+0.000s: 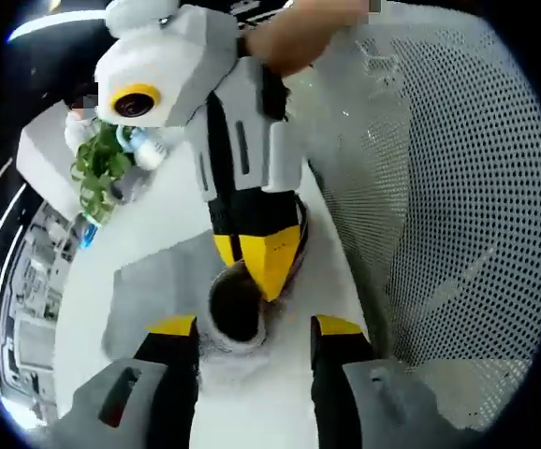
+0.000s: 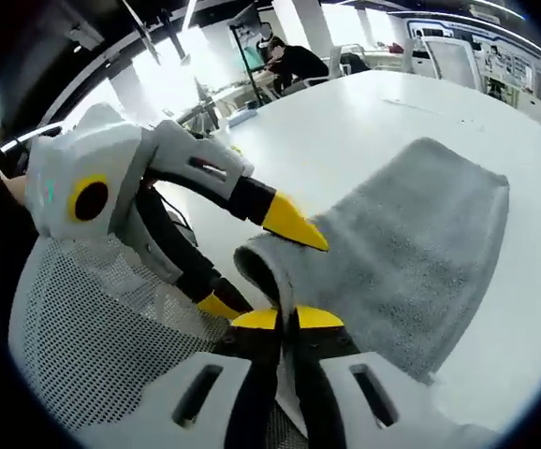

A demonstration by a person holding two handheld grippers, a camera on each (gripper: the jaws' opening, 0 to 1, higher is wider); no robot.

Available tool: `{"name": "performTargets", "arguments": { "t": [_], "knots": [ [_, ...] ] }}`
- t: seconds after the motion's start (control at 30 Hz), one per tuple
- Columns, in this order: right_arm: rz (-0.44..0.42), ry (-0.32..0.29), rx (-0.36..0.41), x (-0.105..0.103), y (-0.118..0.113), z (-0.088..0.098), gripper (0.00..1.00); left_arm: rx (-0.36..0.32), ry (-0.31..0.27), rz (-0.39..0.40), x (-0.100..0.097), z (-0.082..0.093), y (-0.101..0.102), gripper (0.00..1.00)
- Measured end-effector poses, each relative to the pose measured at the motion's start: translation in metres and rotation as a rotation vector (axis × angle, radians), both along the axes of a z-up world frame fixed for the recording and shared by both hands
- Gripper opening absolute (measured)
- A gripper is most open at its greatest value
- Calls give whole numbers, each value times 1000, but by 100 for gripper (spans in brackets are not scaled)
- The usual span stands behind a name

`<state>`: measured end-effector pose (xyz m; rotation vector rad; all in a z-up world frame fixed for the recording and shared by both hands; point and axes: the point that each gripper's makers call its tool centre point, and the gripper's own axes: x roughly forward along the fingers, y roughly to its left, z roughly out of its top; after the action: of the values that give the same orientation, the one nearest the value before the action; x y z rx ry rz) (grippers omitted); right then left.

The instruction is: Fold the towel on the table until its edges align and the towel forms a compact rectangular stack.

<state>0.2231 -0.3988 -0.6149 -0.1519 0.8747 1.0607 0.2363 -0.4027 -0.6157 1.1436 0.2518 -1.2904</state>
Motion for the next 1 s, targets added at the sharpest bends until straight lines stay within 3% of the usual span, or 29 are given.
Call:
{"name": "performTargets", "arguments": {
  "t": [0.07, 0.2, 0.27, 0.37, 0.4, 0.43, 0.53, 0.67, 0.73, 0.77, 0.83, 0.9, 1.0],
  "knots": [
    [10, -2, 1, -1, 1, 0, 2, 8, -31, 1, 5, 0, 1, 31],
    [-3, -16, 30, 3, -2, 6, 2, 33, -4, 25, 8, -7, 8, 22],
    [-16, -60, 42, 10, -5, 12, 3, 27, 33, 68, 9, -9, 12, 17],
    [-17, -183, 38, 24, -11, 24, 13, -67, 165, 225, 14, -5, 15, 11],
    [-4, -321, 22, 35, -14, 36, 21, -96, 204, 279, 17, -4, 16, 10],
    [6, -386, 26, 39, -15, 44, 31, -127, 247, 332, 20, -2, 19, 10],
    [31, -488, 22, 40, -20, 61, 47, -208, 376, 494, 31, -1, 32, 9],
    [195, -559, -66, 25, -26, 55, 58, -305, 513, 628, 35, 4, 37, 8],
    [360, -588, -173, 9, -34, 35, 63, -339, 553, 662, 36, 6, 37, 8],
    [458, -612, -280, 4, -46, 20, 63, -353, 574, 679, 37, 6, 38, 8],
    [613, -668, -412, -5, -60, 5, 60, -380, 628, 726, 37, 7, 40, 7],
    [685, -722, -438, -8, -63, 1, 61, -406, 659, 750, 38, 8, 40, 7],
    [706, -773, -440, -5, -64, -2, 61, -461, 728, 795, 40, 11, 41, 7]
  ]
}}
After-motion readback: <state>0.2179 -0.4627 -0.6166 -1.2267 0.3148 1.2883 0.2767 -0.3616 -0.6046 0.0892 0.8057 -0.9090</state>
